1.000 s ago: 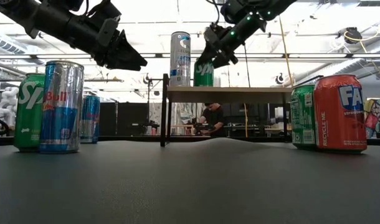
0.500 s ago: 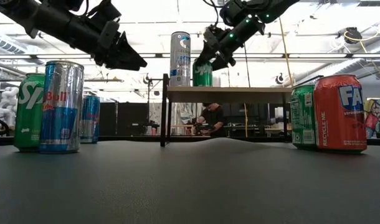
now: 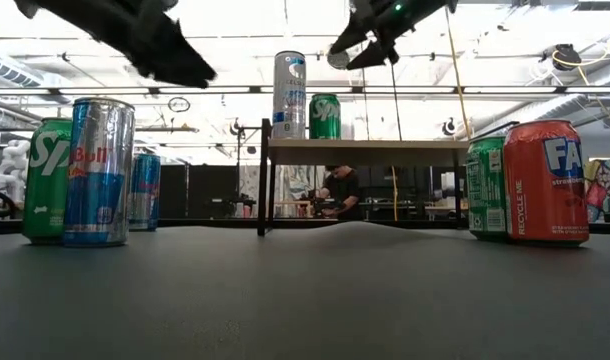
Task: Place canned beverage on shelf
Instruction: Put the left green soda can on the shelf aligned with the other green soda can
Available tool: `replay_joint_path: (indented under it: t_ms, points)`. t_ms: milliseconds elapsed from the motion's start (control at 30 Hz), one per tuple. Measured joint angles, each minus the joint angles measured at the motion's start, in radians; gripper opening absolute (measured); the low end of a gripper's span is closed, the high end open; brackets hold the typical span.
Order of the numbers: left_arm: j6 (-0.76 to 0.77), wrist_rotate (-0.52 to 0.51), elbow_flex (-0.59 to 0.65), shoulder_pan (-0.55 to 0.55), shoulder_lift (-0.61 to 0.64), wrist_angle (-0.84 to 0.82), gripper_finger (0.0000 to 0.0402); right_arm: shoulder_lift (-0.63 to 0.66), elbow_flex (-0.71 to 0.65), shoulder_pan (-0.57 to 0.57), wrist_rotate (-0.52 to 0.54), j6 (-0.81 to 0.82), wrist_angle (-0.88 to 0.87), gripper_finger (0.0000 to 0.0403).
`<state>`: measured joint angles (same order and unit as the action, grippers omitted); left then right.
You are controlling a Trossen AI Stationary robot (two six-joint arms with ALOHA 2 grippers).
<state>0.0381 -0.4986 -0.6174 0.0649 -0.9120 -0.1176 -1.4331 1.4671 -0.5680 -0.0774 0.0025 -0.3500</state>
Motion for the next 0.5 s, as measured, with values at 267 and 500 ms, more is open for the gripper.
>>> replay_joint_path:
  t_ms: [267,500]
  points:
    - [0.265,0.050,-0.155,0.205,0.098,-0.582,0.0363,0.099,-0.166,0.131,0.002,0.060,0.049,0.0361]
    - [0.503,0.052,-0.193,0.323,0.129,-0.824,0.0363,0.129,-0.284,0.251,0.080,0.088,0.211,0.0361]
